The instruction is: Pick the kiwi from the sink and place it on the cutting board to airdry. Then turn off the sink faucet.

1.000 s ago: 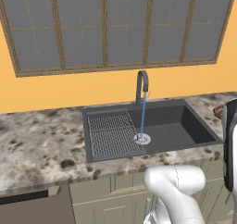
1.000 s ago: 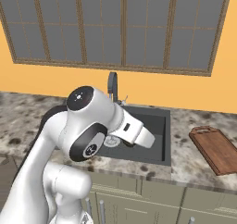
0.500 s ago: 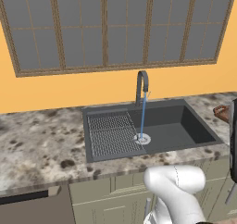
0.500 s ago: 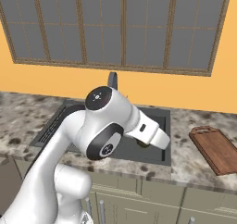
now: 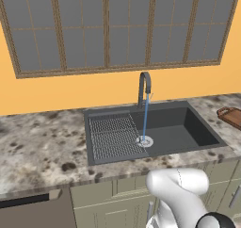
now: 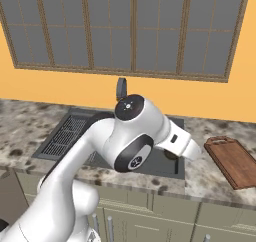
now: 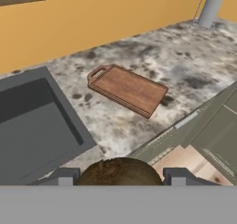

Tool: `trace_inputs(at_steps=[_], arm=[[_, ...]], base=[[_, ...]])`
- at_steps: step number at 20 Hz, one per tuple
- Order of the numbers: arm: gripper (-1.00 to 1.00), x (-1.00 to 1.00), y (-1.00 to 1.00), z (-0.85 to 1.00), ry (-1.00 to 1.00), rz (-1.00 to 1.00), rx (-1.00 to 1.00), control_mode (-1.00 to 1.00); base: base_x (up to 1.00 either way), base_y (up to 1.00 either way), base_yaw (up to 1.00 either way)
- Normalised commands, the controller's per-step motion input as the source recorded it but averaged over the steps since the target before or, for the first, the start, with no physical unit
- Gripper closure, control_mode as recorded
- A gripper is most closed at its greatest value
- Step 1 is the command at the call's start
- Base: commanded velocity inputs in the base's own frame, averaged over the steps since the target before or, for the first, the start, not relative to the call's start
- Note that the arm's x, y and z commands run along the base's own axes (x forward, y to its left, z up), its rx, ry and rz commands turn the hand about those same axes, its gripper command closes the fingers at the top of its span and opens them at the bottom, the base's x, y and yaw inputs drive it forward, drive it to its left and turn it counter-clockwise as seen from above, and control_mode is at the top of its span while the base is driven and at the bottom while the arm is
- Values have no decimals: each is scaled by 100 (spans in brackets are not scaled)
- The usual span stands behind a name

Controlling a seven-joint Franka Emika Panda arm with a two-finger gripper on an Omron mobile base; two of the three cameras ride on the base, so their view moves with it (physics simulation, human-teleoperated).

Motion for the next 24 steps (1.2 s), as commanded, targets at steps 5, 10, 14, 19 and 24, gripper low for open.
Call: trace_inputs(at_steps=[5,10,14,19,24], arm=[[100,17,-31,-9,3,0,0,-100],[100,20,-28,-14,5,0,0,-100],[100,18,-33,-17,5,0,0,-100],[100,13,-36,-17,2,0,0,-100],[100,14,-33,-14,0,0,1,-100]], base=[[0,0,0],[0,0,0],[0,0,0],[0,0,0],[0,0,0]])
